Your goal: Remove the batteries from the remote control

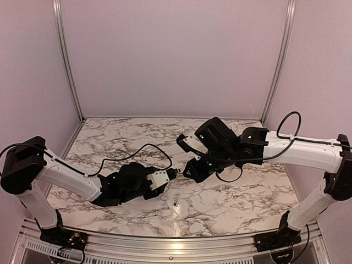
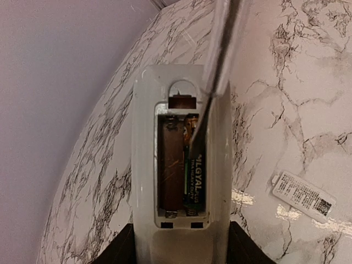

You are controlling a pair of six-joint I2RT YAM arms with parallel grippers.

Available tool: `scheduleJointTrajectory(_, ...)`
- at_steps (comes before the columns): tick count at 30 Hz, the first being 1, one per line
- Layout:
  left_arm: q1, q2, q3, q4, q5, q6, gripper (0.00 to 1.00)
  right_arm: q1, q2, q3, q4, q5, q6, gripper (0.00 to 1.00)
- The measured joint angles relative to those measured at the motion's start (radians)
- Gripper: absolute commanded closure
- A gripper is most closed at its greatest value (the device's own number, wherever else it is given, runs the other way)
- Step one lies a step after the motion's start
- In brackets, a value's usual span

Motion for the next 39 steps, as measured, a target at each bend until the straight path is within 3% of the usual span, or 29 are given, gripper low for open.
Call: scheduleJointTrajectory(39, -0.028, 0.047, 0.013, -0.061, -0.050, 0.021, 1.00, 0.008, 0.275, 0.238, -0.227, 0.115, -0.064, 1.00)
